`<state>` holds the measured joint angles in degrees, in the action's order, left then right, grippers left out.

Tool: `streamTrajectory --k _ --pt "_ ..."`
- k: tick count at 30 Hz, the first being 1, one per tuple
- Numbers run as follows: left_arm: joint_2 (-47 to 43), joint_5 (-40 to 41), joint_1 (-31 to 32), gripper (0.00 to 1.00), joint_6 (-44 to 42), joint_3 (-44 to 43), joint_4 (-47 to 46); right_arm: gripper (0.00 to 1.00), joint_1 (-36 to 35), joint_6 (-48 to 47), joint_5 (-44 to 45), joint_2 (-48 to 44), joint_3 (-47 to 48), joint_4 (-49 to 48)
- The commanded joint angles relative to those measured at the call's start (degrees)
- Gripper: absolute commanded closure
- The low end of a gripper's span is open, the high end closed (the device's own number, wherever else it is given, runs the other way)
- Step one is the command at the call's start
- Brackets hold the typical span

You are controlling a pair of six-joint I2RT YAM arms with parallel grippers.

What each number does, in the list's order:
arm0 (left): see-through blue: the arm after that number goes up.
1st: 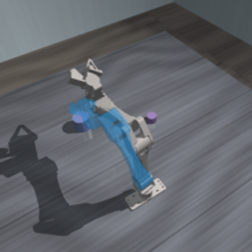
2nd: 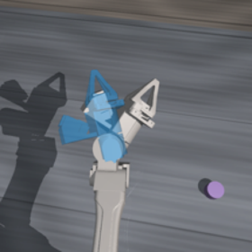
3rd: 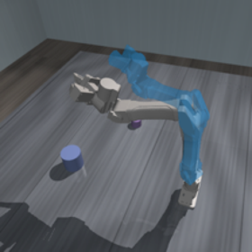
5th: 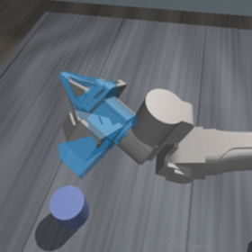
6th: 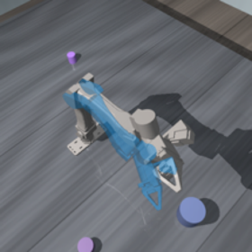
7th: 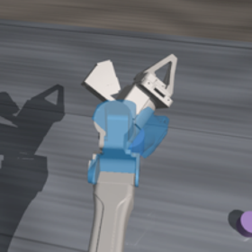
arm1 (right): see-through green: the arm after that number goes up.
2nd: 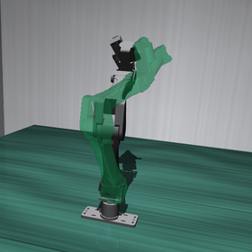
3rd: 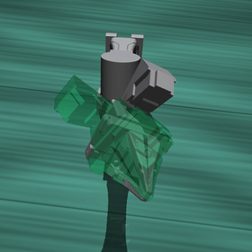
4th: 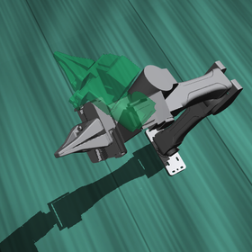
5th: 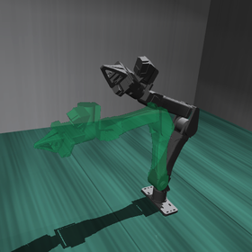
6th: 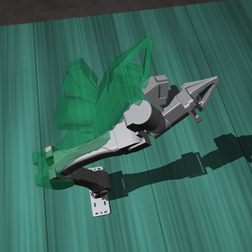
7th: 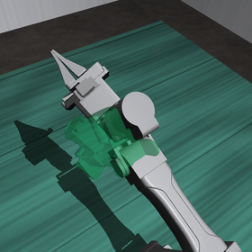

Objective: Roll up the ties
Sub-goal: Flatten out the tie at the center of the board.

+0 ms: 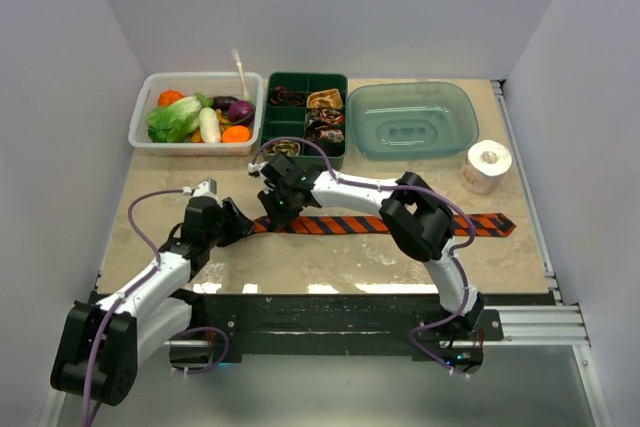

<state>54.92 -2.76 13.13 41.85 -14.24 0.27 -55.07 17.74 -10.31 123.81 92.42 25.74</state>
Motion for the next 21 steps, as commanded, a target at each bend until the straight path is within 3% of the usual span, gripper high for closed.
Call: streamTrajectory --k 1,4,10,21 --pt "-0.8 2.6 -0.4 0.46 0.0 -2.7 1.9 0.82 0.0 -0.9 -1.3 -2.2 3.5 0.8" --pt "-0.5 6.4 -0.4 0.46 -1.5 -5.4 4.6 0.81 0.0 -1.7 -0.3 -3.6 3.8 2.6" --pt "-1.0 6.5 -0.4 0.43 -1.7 -6.4 6.1 0.81 -0.1 -2.0 -1.8 -4.5 3.8 0.4" --pt "-1.4 7.3 -0.4 0.41 -1.2 -6.9 8.2 0.81 -2.8 -1.2 -2.0 8.1 13.1 1.0"
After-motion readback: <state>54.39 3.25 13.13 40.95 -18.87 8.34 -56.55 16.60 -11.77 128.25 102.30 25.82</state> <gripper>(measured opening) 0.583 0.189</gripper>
